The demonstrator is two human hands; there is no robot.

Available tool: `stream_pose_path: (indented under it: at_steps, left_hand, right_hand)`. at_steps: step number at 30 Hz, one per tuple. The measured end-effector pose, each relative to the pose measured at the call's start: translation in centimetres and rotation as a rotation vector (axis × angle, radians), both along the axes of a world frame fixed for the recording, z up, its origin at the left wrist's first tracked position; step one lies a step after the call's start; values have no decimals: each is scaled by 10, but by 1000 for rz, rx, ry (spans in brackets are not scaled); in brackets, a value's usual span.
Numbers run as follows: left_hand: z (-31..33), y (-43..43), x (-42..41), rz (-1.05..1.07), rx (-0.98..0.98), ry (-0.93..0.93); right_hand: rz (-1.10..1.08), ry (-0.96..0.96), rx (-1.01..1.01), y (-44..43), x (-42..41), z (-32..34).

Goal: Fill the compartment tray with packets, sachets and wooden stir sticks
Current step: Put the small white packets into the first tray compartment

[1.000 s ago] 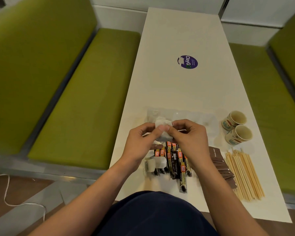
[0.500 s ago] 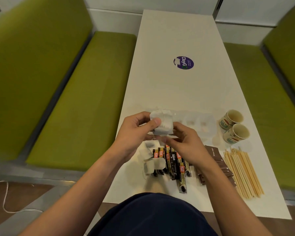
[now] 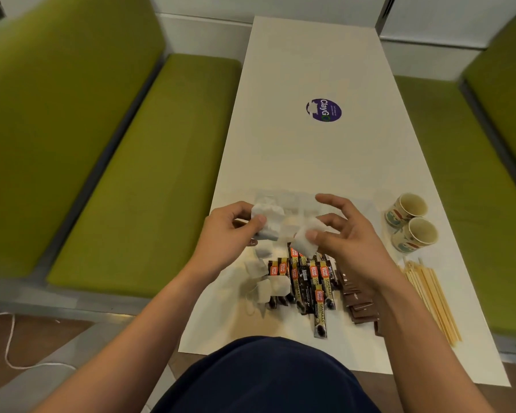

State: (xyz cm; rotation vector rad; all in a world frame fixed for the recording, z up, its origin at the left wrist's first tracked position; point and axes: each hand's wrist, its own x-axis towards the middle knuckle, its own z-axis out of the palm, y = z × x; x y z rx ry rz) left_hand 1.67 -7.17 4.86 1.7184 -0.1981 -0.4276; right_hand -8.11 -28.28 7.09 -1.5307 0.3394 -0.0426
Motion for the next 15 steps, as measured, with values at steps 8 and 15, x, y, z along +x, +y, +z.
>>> stream_pose_path:
  at_steps: [8, 15]
  left_hand:
    - [2, -6, -14, -60, -126, 159]
    - [2, -1, -15, -120, -187, 271]
  right_hand:
    - [-1, -33, -99, 24, 21, 9]
    - [85, 33, -352, 18, 28, 1]
